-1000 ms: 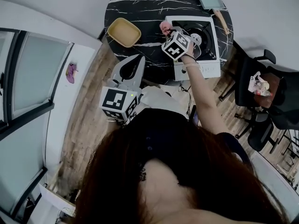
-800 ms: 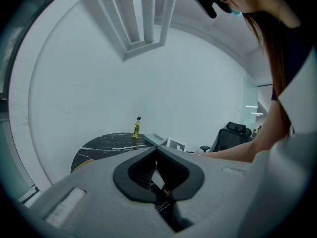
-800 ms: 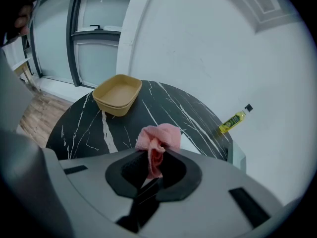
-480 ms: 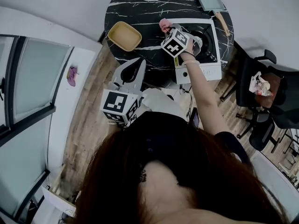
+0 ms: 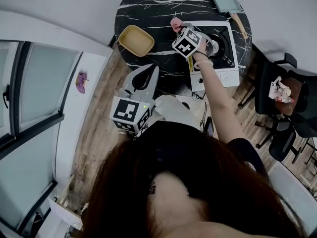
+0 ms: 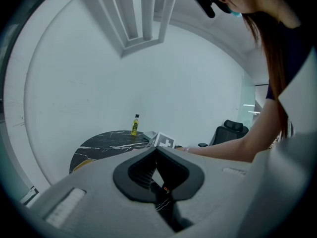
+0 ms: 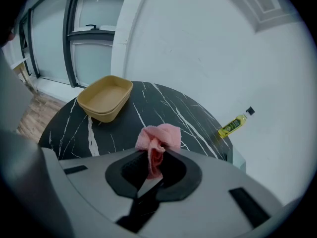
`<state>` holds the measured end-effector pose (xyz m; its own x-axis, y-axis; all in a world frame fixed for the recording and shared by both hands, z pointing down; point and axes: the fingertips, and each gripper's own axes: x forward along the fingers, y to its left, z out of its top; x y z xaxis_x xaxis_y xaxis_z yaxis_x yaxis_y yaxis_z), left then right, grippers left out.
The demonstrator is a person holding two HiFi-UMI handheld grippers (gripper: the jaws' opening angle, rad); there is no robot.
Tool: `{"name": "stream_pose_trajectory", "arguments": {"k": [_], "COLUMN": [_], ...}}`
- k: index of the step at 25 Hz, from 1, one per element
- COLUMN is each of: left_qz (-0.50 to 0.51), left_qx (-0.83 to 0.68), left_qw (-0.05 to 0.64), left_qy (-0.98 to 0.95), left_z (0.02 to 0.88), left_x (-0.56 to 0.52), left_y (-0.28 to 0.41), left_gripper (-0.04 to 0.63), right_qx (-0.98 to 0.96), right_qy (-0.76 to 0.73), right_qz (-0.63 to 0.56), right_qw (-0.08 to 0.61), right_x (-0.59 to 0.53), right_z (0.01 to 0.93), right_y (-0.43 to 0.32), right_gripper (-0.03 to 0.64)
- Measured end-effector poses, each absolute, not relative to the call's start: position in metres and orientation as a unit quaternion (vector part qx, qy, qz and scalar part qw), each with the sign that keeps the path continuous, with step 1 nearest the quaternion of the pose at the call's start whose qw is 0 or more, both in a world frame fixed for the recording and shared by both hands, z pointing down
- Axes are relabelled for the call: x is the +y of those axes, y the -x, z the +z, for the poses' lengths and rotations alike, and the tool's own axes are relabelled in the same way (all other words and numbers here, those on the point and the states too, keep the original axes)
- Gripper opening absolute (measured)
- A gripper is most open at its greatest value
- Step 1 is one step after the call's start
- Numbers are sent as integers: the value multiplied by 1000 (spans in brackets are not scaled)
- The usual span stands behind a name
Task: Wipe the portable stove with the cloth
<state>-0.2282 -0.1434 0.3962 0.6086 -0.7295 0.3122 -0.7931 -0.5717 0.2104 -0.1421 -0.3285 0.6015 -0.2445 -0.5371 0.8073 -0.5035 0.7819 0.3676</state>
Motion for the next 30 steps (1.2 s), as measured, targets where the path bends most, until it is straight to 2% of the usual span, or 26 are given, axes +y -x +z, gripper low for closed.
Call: {"name": "stream_pose_trajectory", "arguments": {"k": [4,20,30], "left_qz": [98,71,48], "left_qx": [-430,-445,-452], "left_qw": [160,129,105], "left_qy": [-883,-883,-885], "left_z": [394,375,354], "left_x": [-141,-114,-88], "left_y": [229,225,203], "left_gripper": [12,13,12], "right_qx": [-791,-844,-857], "right_qy": [-340,-446,-462], "right_qz": [-9,42,19], "right_qw": [509,297,226], "right_x": [-336,-301,-244], "right_z": [600,506,443], "right_y": [145,135,118], "right_gripper": [43,44,44]}}
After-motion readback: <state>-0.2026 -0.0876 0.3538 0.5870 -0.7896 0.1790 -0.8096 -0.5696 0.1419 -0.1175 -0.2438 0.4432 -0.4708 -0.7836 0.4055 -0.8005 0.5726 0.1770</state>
